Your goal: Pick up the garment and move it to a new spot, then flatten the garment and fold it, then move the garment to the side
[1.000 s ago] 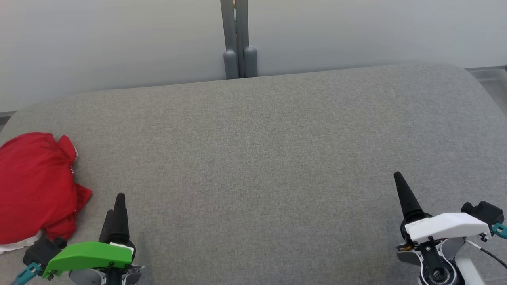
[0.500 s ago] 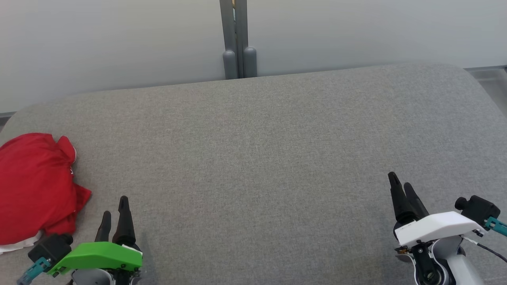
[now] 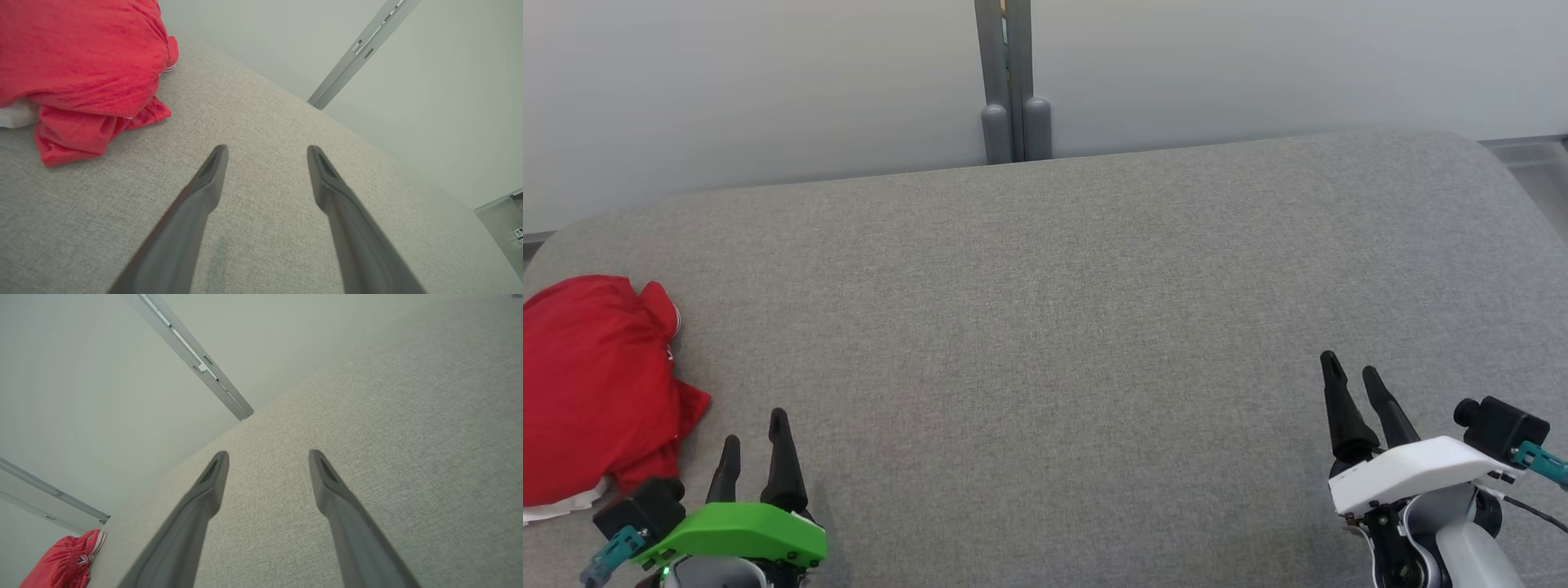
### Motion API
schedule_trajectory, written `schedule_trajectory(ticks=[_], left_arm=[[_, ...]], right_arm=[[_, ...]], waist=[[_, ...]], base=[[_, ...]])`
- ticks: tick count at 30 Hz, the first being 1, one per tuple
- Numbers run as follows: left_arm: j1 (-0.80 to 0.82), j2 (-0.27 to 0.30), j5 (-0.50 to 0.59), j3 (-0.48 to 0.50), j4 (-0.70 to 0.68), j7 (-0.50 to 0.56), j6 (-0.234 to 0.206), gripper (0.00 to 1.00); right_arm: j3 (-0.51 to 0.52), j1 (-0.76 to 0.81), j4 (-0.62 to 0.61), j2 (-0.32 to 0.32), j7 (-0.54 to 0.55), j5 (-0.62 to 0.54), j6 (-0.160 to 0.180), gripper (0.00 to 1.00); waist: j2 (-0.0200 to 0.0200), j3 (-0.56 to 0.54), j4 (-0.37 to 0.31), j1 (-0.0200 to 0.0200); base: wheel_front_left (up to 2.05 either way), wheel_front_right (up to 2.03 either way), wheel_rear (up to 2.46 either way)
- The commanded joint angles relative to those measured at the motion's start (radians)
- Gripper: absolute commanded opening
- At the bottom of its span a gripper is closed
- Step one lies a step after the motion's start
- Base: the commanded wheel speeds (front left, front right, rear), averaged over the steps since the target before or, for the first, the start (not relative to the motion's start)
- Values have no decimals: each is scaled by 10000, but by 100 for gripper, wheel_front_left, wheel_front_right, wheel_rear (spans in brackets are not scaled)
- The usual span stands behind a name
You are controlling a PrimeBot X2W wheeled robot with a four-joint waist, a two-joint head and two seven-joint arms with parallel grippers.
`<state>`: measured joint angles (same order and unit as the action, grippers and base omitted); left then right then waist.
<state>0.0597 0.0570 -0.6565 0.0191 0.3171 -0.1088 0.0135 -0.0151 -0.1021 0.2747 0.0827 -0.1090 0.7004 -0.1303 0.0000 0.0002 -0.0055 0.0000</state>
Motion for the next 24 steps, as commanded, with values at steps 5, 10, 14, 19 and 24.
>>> schedule_trajectory(ticks=[5,10,14,19,24], left_arm=[[-22,144,853,-69,-135,-217,-143,100],[-43,175,1444,-144,-199,-366,-247,100],[-57,205,2019,-237,-256,-484,-367,100],[-76,226,2445,-314,-282,-589,-479,100],[-134,255,2931,-394,-288,-714,-575,100]], right_arm=[[-49,16,-132,75,-222,-840,-4,100],[-78,29,-144,95,-364,-1459,-4,100],[-156,33,-157,115,-487,-2024,-4,100],[-187,51,-199,118,-588,-2440,-4,100],[-230,75,-194,125,-719,-2927,-4,100]], waist=[[0,-3,-11,0],[0,13,-29,0],[0,16,-43,0],[0,6,-45,0],[0,-7,-49,0]], base=[[0,0,0],[0,0,0],[0,0,0],[0,0,0],[0,0,0]])
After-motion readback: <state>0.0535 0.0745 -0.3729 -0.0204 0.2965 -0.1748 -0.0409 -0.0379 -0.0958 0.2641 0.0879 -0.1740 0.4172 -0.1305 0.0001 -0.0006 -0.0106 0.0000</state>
